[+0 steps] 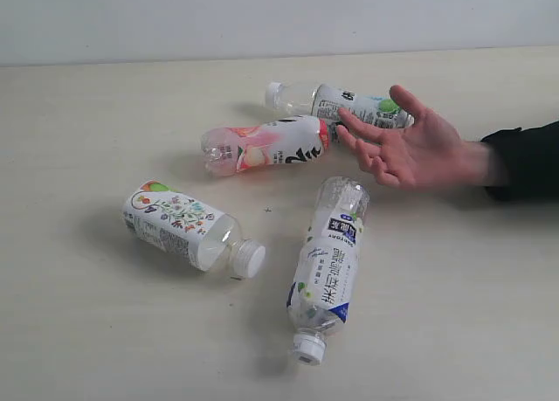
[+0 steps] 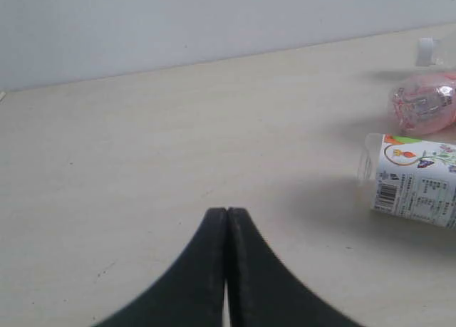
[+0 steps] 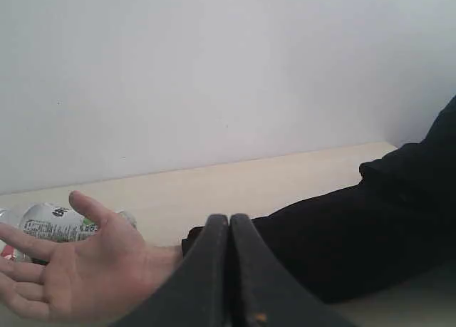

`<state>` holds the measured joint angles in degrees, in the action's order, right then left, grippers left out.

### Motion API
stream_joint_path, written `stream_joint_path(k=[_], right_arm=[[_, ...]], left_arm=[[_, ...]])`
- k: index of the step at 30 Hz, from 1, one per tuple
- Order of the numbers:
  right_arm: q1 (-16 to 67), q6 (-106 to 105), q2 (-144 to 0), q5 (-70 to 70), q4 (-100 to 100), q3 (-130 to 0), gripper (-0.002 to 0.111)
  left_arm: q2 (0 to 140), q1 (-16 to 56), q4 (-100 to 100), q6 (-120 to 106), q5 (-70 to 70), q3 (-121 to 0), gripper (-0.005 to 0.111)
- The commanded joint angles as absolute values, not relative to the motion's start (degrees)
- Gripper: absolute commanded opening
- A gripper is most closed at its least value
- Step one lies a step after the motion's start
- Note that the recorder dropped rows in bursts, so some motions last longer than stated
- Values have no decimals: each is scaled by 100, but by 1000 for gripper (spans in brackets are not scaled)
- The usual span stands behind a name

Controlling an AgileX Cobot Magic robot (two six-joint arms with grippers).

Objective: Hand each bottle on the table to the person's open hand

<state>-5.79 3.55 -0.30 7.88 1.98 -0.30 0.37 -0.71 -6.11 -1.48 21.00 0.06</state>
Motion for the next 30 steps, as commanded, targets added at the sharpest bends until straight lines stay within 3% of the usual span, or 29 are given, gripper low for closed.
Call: stream_joint_path(k=[1,7,12,16,21,30], right_arm=[[-599,256,0,644,114,0,0],[-599,1744,0,-117,1463,0,0],[-599,1847,0,-1183,1496,0,0],[-599,1808,0,-1278,1496,0,0],[-599,1733,0,-253,1433,0,0],[-599,2082,-80,195,1793,-401,0]], left_arm=[[0,-60,-593,-128,2084,0,1],[0,-60,-593,-128,2084,0,1],[0,-60,-593,-128,2084,0,1],[0,-60,-593,-128,2084,0,1],[0,-60,-593,-128,2084,0,1],[0,-60,-593,-128,2084,0,1]])
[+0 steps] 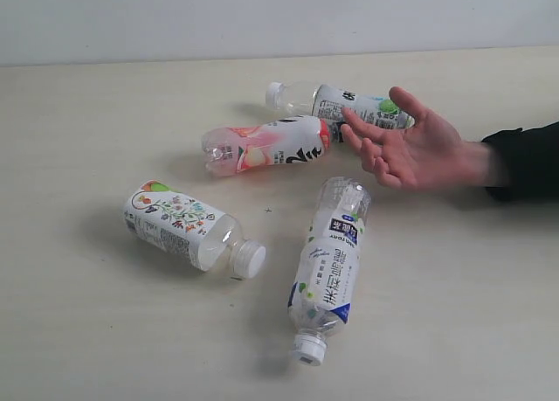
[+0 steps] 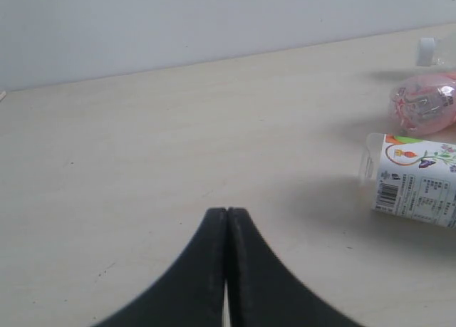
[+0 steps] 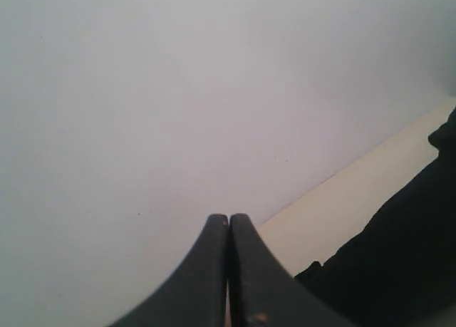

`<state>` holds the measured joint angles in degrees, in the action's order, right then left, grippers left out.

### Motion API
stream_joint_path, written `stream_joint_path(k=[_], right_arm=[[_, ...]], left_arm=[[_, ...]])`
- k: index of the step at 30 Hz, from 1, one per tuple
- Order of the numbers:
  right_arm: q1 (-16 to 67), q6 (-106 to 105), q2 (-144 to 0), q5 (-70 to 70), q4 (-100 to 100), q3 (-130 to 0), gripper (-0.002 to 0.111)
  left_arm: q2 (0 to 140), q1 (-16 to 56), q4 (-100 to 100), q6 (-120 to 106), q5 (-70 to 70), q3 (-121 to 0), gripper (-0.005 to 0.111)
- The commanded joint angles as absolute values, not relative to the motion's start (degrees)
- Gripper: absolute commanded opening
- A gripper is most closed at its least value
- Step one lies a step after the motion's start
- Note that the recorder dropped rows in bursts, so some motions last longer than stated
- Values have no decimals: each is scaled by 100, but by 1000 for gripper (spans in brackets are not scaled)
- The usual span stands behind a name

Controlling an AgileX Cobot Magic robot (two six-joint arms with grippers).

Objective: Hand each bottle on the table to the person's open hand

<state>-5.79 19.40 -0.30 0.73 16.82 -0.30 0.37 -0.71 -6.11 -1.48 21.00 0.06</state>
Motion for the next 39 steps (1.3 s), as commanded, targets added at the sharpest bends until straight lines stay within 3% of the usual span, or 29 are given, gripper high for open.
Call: stream_joint_path(k=[1,9,16,20,26,32,35,39], right_arm=[[-599,2016,-225,266,1781,-598,0],[-599,484,-2363,1598,1903,-2821,0],[-599,-3816,-5031,4720,5654,-4398,0],[-441,-4390,-6259,5858,6151,-4661,0],[965,-2798,-7498,5233,3671,-4812,0],[2444,1502,-8318,5255,-79,-5263,1],[2964,2453,-8558,5064,-471,-5401,10],[3383,3189,-8785,4689,-348,-5496,35]], left_arm=[[0,-60,-593,-128,2084,0,1],[0,-60,-593,-128,2084,0,1],[0,-60,-593,-128,2084,0,1],[0,-60,-593,-128,2084,0,1],[0,-60,-593,-128,2084,0,1],[0,-60,-593,-128,2084,0,1],[0,-60,-593,-128,2084,0,1],[0,-60,-593,-128,2084,0,1]])
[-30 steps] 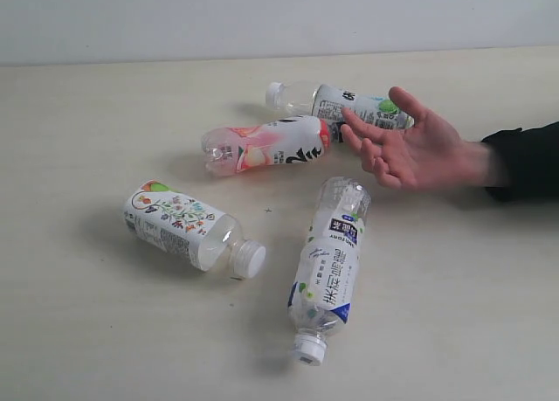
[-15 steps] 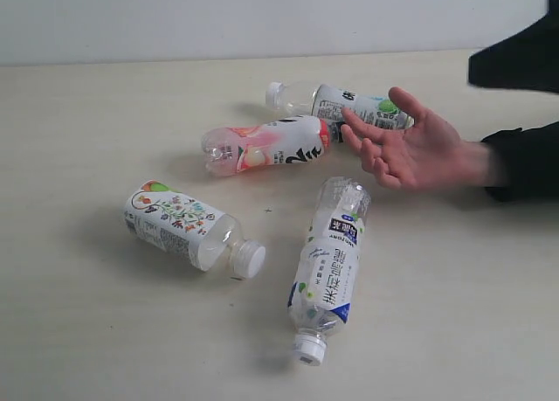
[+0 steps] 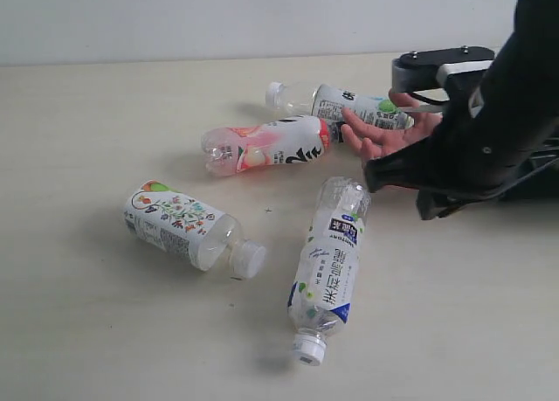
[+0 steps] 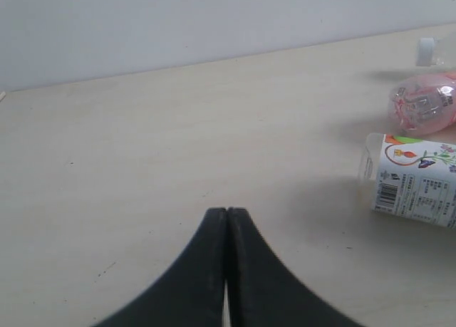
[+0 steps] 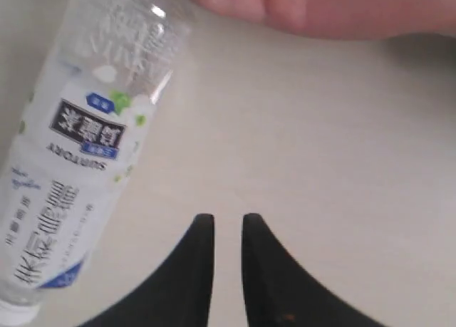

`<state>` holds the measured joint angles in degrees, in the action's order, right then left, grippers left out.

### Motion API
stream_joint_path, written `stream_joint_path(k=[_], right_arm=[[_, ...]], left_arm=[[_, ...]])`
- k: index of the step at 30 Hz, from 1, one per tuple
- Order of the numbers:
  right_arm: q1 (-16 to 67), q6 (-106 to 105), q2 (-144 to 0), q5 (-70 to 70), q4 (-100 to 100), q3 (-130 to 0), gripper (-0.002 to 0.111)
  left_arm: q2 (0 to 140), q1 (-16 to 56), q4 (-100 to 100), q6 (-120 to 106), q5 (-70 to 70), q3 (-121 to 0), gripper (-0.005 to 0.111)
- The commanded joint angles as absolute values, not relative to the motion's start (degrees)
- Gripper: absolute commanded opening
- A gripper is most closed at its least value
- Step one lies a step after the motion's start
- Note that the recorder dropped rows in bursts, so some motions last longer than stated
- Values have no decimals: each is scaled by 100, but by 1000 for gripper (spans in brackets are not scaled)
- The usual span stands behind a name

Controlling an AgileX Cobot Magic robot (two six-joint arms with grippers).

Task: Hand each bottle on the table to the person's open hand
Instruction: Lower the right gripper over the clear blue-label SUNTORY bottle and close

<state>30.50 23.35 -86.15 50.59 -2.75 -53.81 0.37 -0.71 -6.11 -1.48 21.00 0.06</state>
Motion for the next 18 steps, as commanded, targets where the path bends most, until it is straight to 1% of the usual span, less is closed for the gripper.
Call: stream_joint_path(k=[1,3,5,8,11,18], right_arm=[[3484,3287,-8840,4592,-231,-5496,43],[3659,3304,-8962,4473,38,-5496,58],[3857,3464,-9058,4248,65,-5496,69],[4102,3987,-9147,3818,-98,-5496,79],[4163,4664,-9245,3581,-453,-5496,81],[4263,5805,-9718,3525,-1037,-5467,81]], left_arm=[[0,-60,-593,-128,2084,0,1],[0,-60,-593,-128,2084,0,1],[0,-60,-593,-128,2084,0,1],[0,-60,-593,-128,2084,0,1],[0,-60,-593,-128,2084,0,1],[0,-60,-593,-128,2084,0,1]])
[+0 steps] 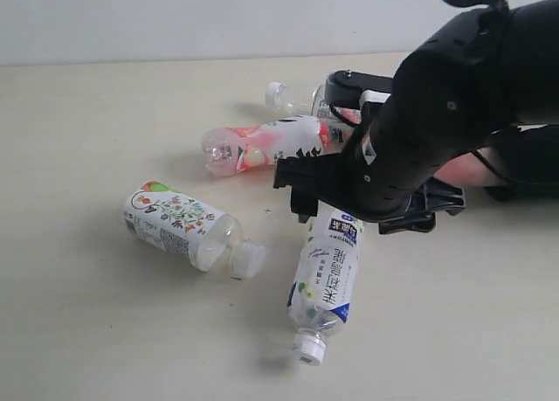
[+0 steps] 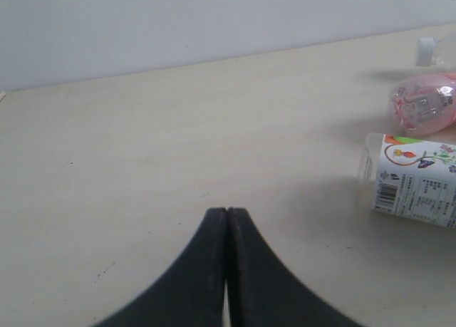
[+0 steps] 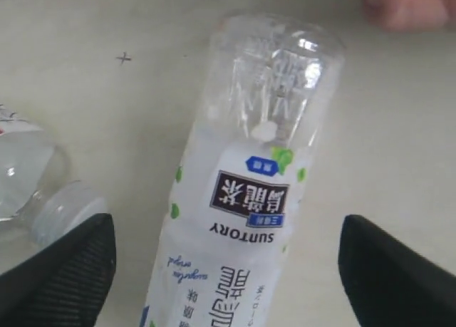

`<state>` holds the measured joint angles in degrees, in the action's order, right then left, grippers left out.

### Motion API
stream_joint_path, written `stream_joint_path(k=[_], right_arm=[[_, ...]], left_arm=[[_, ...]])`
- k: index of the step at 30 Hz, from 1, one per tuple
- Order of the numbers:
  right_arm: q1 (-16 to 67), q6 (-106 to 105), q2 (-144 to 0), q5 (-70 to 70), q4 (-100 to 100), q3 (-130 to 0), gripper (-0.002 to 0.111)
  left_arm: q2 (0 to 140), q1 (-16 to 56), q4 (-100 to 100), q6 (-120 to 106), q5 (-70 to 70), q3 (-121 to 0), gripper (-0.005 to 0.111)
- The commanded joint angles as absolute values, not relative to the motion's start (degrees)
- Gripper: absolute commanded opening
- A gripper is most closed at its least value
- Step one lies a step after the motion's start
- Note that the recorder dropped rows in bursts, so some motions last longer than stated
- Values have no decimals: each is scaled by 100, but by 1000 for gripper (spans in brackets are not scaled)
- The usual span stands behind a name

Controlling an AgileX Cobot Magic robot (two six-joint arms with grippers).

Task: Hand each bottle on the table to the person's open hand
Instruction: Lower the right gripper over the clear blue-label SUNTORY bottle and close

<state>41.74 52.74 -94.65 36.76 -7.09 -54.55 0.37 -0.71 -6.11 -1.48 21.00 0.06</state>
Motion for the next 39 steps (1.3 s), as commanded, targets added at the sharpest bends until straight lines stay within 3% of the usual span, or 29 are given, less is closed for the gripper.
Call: stream_joint_path(k=[1,10,22,25,35,39], right_arm=[[4263,5970,-9816,3415,-1183,-5467,81],[4263,7279,-10287,3218,-2479,-5467,81],[4263,7357,-10669,2740,-2549,-5467,78],[4263,7370,-10669,2730,-2507,-5467,68],[4263,7346,-10669,2733,-2403,-5467,14],[4263,7302,-10669,2744,-2440,-5467,0]], left_arm=[[0,-60,-593,-128,2084,0,1],[0,-60,-593,-128,2084,0,1],[0,-60,-593,-128,2084,0,1],[0,-60,-593,-128,2084,0,1],[0,-60,-593,-128,2084,0,1],[0,-60,-593,-128,2084,0,1]])
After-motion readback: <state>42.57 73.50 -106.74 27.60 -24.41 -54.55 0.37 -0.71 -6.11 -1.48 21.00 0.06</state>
